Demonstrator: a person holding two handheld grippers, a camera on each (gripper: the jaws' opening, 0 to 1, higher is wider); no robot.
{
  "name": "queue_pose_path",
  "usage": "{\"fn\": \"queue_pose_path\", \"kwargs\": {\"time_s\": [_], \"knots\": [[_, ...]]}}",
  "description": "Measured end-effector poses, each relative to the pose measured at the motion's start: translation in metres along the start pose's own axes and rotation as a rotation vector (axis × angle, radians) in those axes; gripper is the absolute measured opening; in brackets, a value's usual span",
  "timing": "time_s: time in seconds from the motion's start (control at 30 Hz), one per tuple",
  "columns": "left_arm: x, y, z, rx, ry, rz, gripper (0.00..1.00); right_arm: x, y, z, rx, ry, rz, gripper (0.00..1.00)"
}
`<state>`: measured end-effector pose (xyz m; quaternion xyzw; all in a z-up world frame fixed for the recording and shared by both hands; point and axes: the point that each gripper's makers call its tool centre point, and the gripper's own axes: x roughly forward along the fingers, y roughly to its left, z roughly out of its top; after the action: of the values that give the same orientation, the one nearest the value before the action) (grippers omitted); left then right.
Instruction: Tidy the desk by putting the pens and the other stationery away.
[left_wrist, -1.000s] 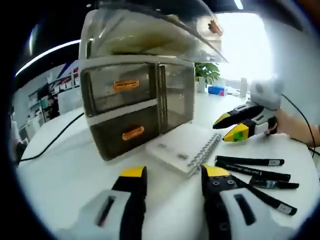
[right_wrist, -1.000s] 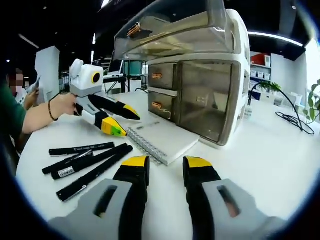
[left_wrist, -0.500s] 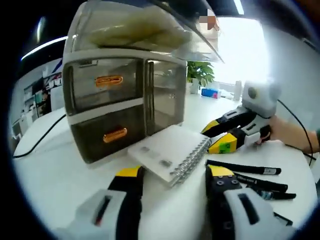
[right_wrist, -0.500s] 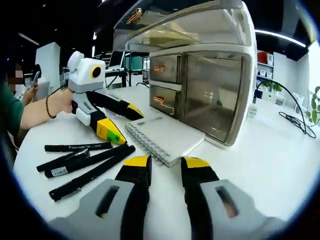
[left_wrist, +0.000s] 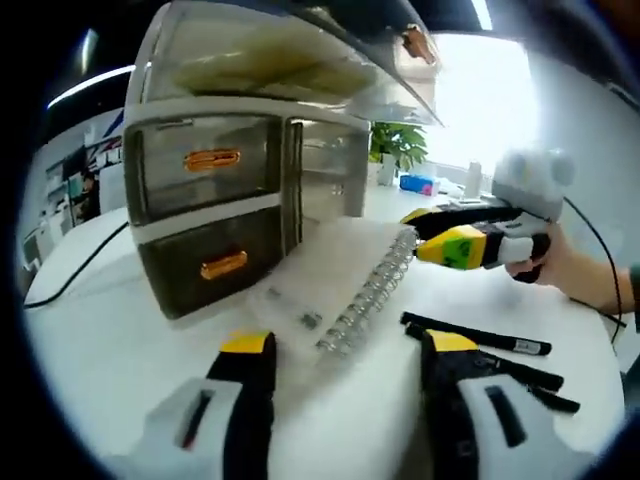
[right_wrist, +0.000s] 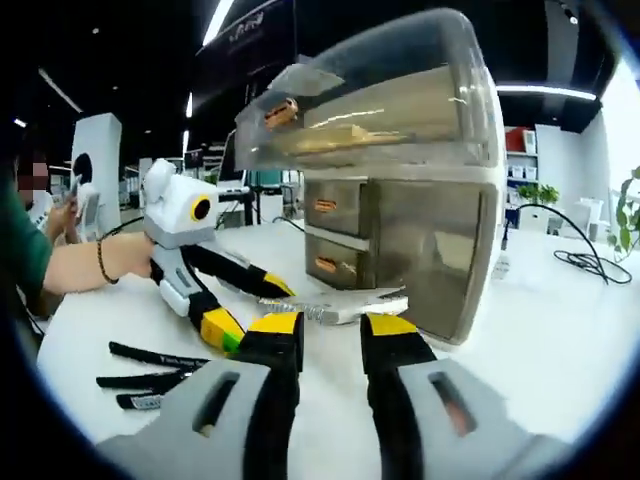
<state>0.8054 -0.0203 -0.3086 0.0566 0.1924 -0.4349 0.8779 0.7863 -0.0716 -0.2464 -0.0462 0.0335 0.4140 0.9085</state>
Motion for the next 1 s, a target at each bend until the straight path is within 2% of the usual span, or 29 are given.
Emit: {"fn": "queue_pose_path", "kwargs": {"time_s": [0.03, 0.07, 0.17, 0.23, 0.4, 0.47, 0.53, 0.6, 0.63, 0.7, 0.73, 0.8, 0.83, 0.87, 0.93, 1.0], "knots": [[0.000, 0.002, 0.000, 0.021, 0.001, 0.012, 0.59, 0.001, 0.009, 0.010, 0.019, -0.050, 0.041, 0.21], [-0.001, 0.001, 0.000, 0.014, 0.001, 0.011, 0.59, 0.004, 0.013, 0.017, 0.018, -0.086, 0.046, 0.21], [-0.004, 0.003, 0.004, -0.034, -0.002, 0.013, 0.60, 0.014, 0.024, 0.029, 0.007, -0.121, 0.078, 0.20], [-0.005, 0.005, 0.003, -0.044, -0.001, 0.017, 0.59, 0.018, 0.035, 0.038, 0.014, -0.146, 0.123, 0.19], [-0.015, 0.004, -0.004, -0.001, 0.038, 0.059, 0.64, 0.035, 0.051, 0.046, -0.005, -0.159, 0.163, 0.19], [-0.015, 0.005, -0.004, 0.025, 0.042, 0.083, 0.62, 0.043, 0.055, 0.051, -0.021, -0.154, 0.166, 0.18], [-0.015, 0.001, -0.004, 0.031, 0.046, 0.076, 0.62, 0.052, 0.061, 0.057, -0.029, -0.156, 0.179, 0.18], [-0.019, -0.001, -0.005, 0.032, 0.039, 0.086, 0.57, 0.061, 0.069, 0.063, -0.048, -0.156, 0.189, 0.18], [-0.019, 0.004, -0.004, 0.011, 0.027, 0.107, 0.55, 0.066, 0.072, 0.065, -0.059, -0.152, 0.187, 0.18], [-0.022, 0.010, 0.000, -0.064, -0.012, 0.135, 0.50, 0.074, 0.068, 0.066, -0.060, -0.113, 0.119, 0.18], [-0.024, 0.013, 0.001, -0.097, -0.026, 0.150, 0.46, 0.077, 0.070, 0.067, -0.065, -0.095, 0.107, 0.18], [-0.028, 0.019, 0.003, -0.131, -0.056, 0.163, 0.38, 0.083, 0.081, 0.068, -0.174, -0.072, 0.124, 0.18], [-0.029, 0.022, 0.004, -0.136, -0.061, 0.167, 0.34, 0.087, 0.082, 0.068, -0.216, -0.058, 0.112, 0.18], [-0.031, 0.028, 0.010, -0.172, -0.095, 0.185, 0.30, 0.090, 0.081, 0.068, -0.229, -0.048, 0.099, 0.18], [-0.036, 0.034, 0.021, -0.224, -0.156, 0.194, 0.26, 0.097, 0.084, 0.069, -0.216, -0.057, 0.104, 0.19], [-0.042, 0.034, 0.027, -0.217, -0.196, 0.191, 0.25, 0.103, 0.088, 0.070, -0.160, -0.086, 0.124, 0.20]]}}
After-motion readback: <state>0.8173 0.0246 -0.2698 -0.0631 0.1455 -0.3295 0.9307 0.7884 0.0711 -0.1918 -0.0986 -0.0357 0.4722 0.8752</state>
